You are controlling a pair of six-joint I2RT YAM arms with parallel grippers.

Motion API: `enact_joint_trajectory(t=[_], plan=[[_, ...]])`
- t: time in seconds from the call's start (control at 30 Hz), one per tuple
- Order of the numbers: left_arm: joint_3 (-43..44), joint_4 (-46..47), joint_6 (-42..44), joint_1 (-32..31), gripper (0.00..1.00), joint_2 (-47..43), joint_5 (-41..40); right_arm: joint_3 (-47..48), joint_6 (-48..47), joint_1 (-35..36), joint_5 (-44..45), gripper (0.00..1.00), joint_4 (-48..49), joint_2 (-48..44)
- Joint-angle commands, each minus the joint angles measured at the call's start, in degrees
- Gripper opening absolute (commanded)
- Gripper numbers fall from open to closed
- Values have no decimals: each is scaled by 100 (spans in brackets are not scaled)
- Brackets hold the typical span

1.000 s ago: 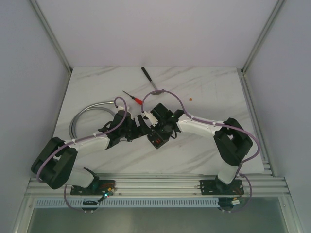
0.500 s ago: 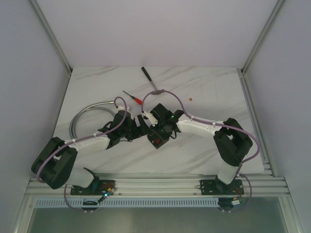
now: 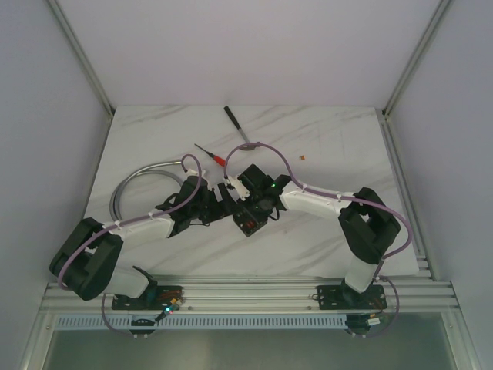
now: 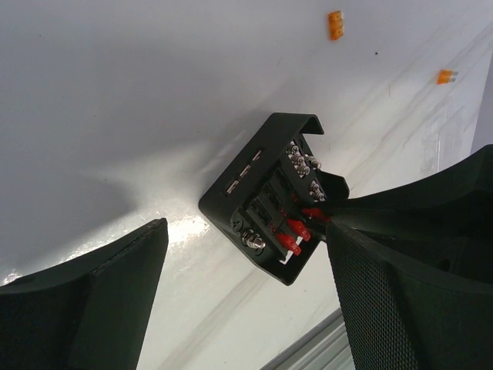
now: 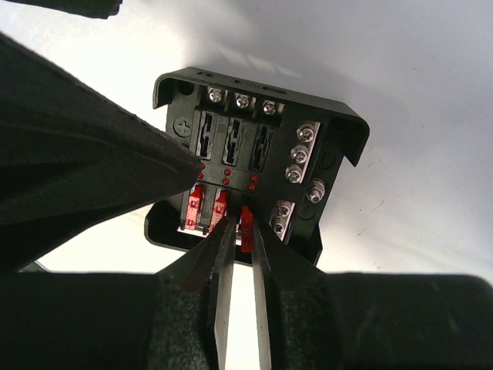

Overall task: Snap on the fuse box
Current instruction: Install the fuse at the fuse box base.

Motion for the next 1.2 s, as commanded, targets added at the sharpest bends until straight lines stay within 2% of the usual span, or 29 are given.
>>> enact_joint_trajectory(t=[0.0, 0.8, 1.17], plan=[[-69, 151, -44, -19, 92, 63, 68, -67, 76, 51, 0, 22, 49, -93], [-61, 169, -53, -36, 92, 63, 87, -21, 100, 52, 49, 24, 46, -203], [-39, 179, -52, -30, 92, 63, 118, -19, 130, 49, 209, 18, 20, -251]])
